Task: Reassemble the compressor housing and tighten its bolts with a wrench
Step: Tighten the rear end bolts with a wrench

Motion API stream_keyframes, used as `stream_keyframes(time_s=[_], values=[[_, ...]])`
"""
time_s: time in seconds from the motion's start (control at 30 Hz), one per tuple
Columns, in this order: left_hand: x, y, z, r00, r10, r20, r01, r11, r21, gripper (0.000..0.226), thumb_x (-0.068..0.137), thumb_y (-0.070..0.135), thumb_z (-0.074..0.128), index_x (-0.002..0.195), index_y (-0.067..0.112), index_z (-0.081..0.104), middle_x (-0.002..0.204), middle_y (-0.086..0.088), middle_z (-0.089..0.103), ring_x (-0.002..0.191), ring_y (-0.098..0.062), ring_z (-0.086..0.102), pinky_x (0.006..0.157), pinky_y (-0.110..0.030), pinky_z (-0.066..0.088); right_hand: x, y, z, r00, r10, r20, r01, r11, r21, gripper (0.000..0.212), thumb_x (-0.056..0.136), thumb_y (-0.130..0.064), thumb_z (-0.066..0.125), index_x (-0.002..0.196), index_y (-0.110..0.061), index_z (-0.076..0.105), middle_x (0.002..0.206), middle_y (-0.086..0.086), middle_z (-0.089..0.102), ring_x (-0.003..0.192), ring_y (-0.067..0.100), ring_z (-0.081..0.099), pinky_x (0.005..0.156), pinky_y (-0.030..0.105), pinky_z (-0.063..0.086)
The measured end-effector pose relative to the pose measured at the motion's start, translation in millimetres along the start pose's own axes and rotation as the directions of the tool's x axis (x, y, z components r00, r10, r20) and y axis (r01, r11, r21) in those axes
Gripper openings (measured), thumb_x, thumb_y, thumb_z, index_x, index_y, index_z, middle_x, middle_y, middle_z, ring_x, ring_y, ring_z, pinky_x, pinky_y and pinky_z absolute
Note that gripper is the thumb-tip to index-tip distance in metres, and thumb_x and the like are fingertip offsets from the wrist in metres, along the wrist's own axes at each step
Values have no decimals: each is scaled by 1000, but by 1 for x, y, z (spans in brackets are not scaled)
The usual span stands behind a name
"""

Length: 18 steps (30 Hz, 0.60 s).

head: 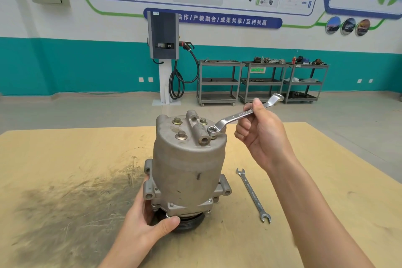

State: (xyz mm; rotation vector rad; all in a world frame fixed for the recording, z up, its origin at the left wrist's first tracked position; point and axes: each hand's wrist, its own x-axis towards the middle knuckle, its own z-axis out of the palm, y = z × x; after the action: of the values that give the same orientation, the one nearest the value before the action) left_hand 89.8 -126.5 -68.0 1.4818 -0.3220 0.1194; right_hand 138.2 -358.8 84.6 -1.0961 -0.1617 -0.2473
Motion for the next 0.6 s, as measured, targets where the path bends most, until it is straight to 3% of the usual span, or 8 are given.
stream_keyframes(time_s=[0.23,0.43,0.6], values=[[-1,0,-1,1000,-7,-3,7,1000,-9,96,62,8,78,147,20,34,122,22,66,112,1,63,83,-7,48,1,0,-2,999,47,5,-47,999,2,35,105,-32,35,80,-13,51,49,-2,39,43,12,35,45,22,35],[0,2,0,1000,-17,10,17,1000,-13,116,52,35,95,148,19,32,125,19,65,116,-3,62,87,-9,48,1,-11,-11,975,159,153,-174,981,90,29,103,-28,33,84,-15,51,50,-3,38,44,11,34,45,20,32],[0,-4,-3,1000,-21,0,21,1000,-5,101,66,7,82,151,16,29,126,21,64,117,-2,61,89,-9,47,0,-14,-14,961,192,200,-218,969,117,26,101,-25,35,84,-15,51,52,-3,40,46,11,36,46,20,33]])
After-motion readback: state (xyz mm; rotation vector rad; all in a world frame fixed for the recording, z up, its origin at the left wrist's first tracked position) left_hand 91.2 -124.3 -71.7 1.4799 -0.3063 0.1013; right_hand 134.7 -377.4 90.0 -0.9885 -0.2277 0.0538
